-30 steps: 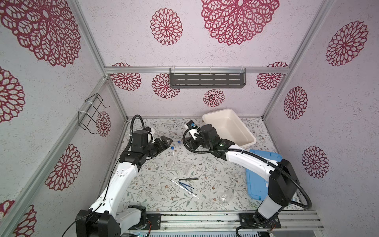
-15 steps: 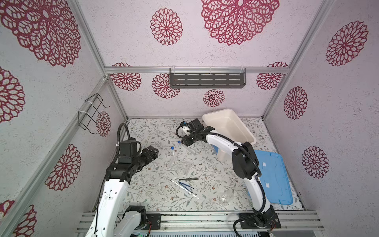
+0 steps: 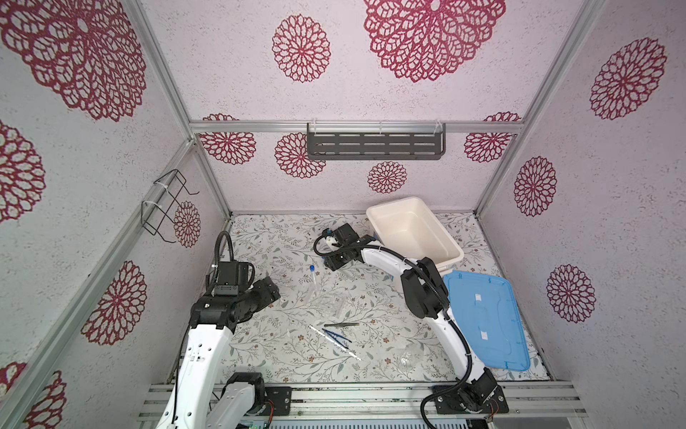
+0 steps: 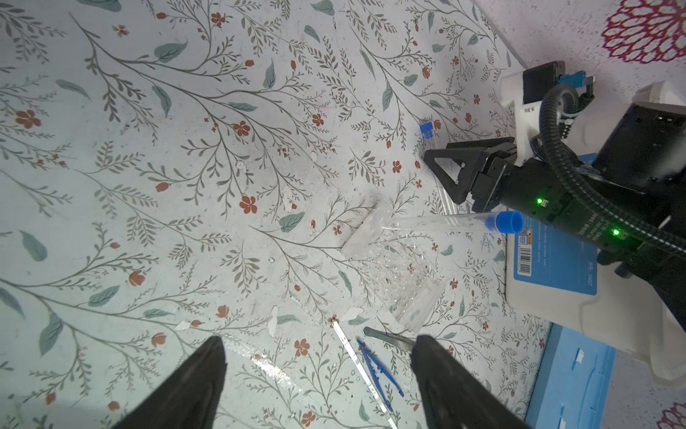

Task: Organize the chemistry lab equipment

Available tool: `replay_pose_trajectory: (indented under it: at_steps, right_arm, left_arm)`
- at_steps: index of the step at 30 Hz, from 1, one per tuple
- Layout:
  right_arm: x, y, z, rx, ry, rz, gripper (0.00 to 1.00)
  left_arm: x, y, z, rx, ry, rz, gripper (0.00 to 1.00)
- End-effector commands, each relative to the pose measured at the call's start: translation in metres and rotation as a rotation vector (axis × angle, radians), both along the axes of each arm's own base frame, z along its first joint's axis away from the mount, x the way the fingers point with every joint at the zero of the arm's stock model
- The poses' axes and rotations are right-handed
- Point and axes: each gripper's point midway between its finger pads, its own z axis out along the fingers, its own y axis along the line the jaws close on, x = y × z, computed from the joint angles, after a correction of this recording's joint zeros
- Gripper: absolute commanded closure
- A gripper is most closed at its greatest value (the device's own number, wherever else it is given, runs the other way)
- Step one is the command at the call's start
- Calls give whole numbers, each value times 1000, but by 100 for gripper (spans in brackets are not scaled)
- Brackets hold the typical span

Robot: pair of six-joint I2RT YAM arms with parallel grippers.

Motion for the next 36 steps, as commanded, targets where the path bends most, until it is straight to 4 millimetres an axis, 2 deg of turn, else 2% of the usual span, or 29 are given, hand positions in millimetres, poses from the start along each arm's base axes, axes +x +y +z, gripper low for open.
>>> replay_pose_trajectory:
  at_steps: [1,6,11,14,17,19,26,29,32,36]
  right_arm:
    - [14,14,9,34,-65,-19,41]
    - [22,25,1,28,-123,-37,45]
    - [22,23,-6,25,-105,-61,58]
    - [15,21,-7,14,-77,-47,63]
    - [6,20,-5,32,-37,-32,69]
    - [0,20,0,45,-20,-22,76]
    - [-10,20,22,72,0,2,79]
    - [-12,22,39,98,-10,15,80]
    - [-11,21,57,125,-34,15,80]
    - [-11,17,92,186,-95,9,80]
  left_arm:
    - [-5,4,-2,24,7,-1,17]
    - [-6,3,-2,22,5,-6,17]
    - [-6,1,0,14,0,-21,20]
    - [-7,1,0,21,0,-29,21]
    - [-10,10,3,64,6,-8,21]
    - [-9,9,6,59,-5,-12,22]
    - [-9,9,12,65,-13,-19,24]
    - [-10,6,14,44,-19,-23,24]
    - [-7,-12,19,-45,-53,-79,24]
    - [-2,-41,39,-193,-133,-183,23]
